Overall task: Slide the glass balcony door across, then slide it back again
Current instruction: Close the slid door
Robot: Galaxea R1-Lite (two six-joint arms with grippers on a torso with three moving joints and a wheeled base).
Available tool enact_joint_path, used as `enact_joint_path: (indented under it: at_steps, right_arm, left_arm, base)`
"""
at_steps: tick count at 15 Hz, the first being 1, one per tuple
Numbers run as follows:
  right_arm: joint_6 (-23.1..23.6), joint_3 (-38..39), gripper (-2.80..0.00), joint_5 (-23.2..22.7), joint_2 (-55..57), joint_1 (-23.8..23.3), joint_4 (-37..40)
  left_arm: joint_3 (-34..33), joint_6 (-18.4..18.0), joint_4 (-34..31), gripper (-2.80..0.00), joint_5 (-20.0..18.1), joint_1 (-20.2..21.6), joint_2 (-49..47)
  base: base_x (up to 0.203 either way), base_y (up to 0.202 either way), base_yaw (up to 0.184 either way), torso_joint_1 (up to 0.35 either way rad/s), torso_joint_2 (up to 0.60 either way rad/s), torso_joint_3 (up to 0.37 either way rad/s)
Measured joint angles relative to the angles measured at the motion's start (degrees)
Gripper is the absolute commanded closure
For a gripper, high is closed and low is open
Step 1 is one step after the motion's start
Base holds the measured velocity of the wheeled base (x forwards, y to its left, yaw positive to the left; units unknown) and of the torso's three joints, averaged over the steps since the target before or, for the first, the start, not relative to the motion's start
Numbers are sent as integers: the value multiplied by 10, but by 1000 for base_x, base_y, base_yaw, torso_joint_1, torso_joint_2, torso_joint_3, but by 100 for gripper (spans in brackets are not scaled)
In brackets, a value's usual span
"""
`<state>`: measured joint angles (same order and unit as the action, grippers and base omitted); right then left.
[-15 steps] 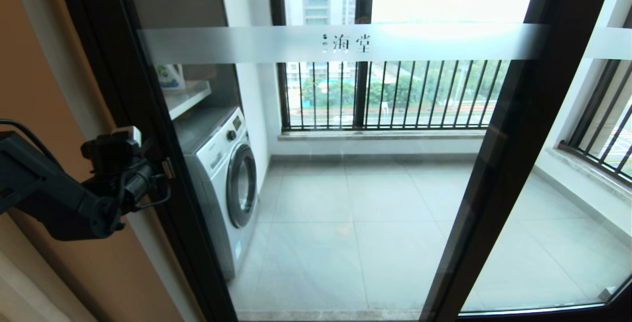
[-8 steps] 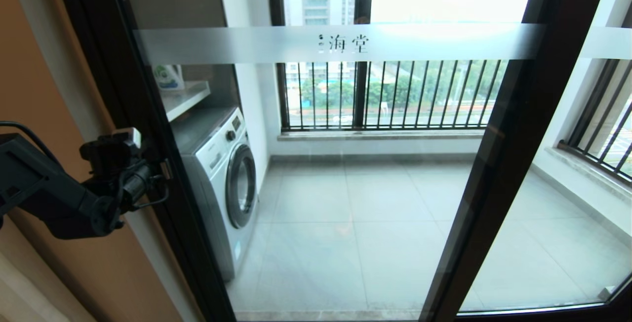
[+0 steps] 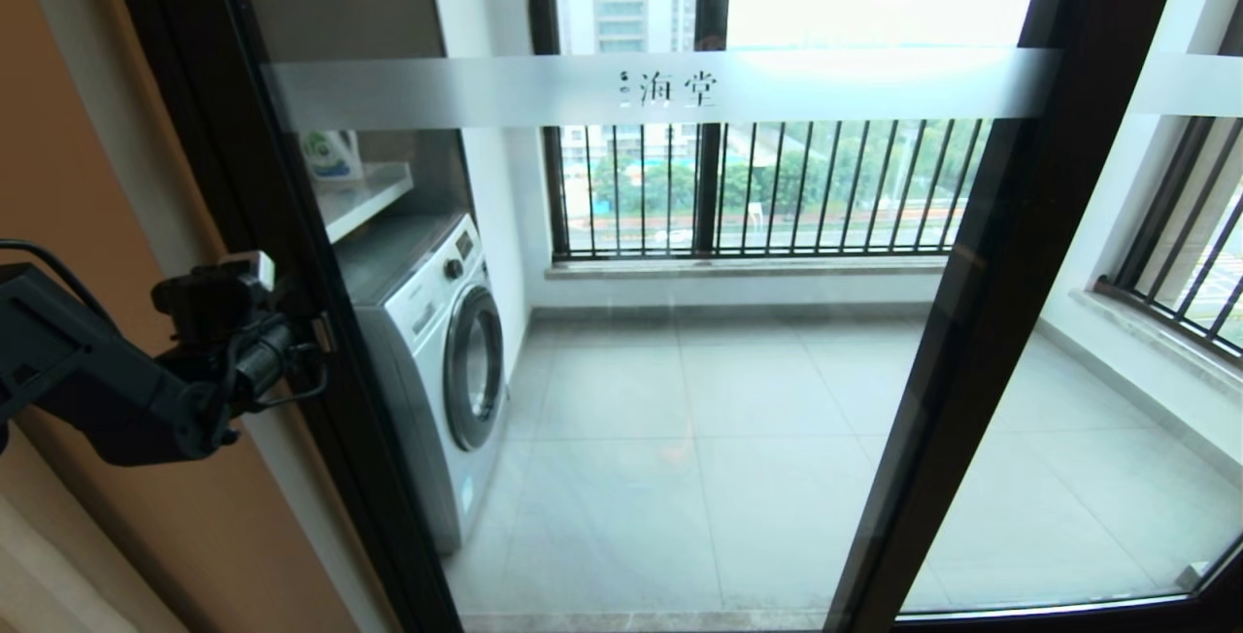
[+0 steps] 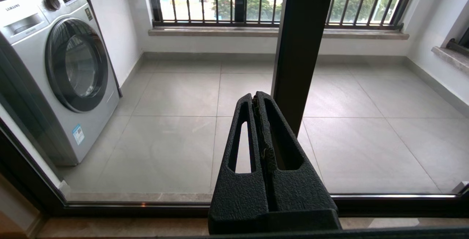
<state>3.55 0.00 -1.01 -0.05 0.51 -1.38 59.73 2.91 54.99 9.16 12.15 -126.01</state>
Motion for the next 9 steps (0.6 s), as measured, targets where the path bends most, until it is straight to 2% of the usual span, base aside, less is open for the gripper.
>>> enact_joint_path:
  at_steps: [9]
  right_arm:
    - [0,0,0,0,0,0,0]
  left_arm:
    - [-9,2,2,0,-7,1,18]
  base:
    - [0,0,0,0,0,0]
